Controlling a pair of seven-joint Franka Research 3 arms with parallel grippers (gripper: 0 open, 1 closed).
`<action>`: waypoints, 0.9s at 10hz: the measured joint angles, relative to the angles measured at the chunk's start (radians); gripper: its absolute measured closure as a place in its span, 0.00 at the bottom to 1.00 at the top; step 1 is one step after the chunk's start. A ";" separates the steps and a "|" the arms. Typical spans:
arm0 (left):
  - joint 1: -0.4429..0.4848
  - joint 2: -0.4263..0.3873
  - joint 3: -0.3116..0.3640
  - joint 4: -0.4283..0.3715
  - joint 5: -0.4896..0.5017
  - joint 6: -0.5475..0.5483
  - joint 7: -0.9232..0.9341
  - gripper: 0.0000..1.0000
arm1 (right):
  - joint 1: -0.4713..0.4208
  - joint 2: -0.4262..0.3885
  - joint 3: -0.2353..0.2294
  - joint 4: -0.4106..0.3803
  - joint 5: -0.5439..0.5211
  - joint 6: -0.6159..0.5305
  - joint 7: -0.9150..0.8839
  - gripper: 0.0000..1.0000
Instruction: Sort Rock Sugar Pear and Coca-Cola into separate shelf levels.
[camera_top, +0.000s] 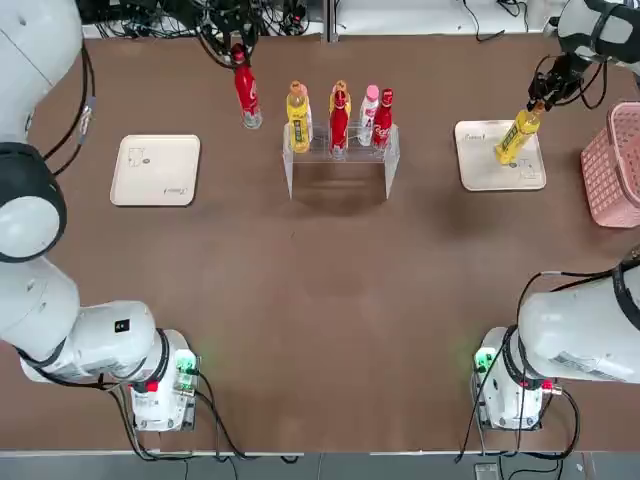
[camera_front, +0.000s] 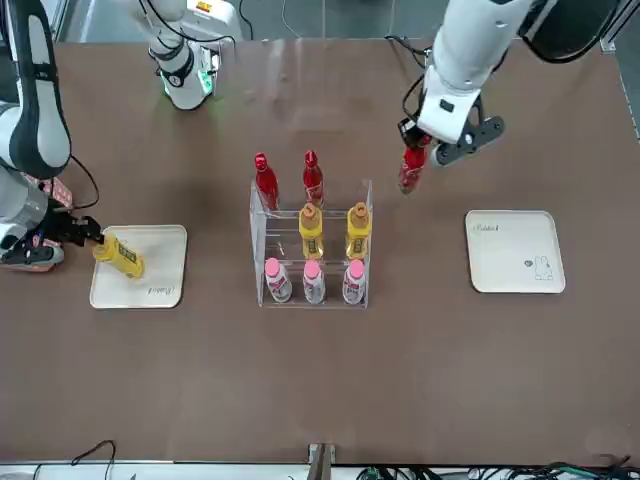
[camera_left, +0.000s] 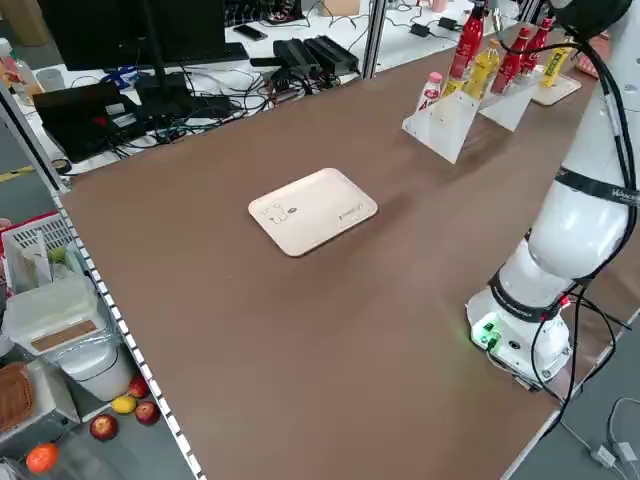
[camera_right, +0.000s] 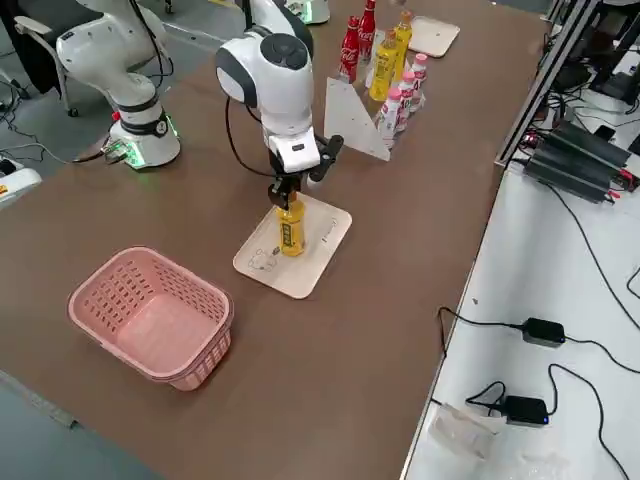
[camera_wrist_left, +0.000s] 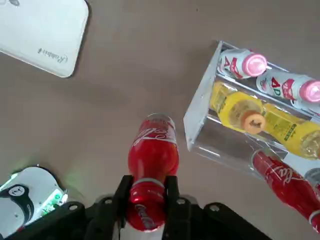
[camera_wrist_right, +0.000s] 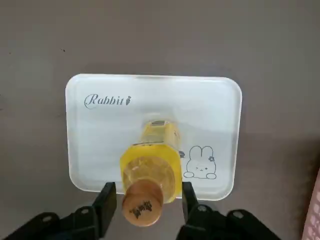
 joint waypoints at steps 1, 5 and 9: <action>-0.019 0.017 0.000 0.000 0.000 0.023 -0.025 0.68 | 0.002 0.000 0.000 0.000 0.000 0.000 0.000 0.44; -0.103 0.108 0.013 0.038 0.001 0.142 -0.149 0.68 | 0.006 0.000 0.000 -0.001 0.000 0.000 0.002 0.62; -0.180 0.153 0.046 0.063 0.018 0.148 -0.210 0.68 | 0.006 0.000 0.000 -0.001 0.000 0.001 0.002 0.66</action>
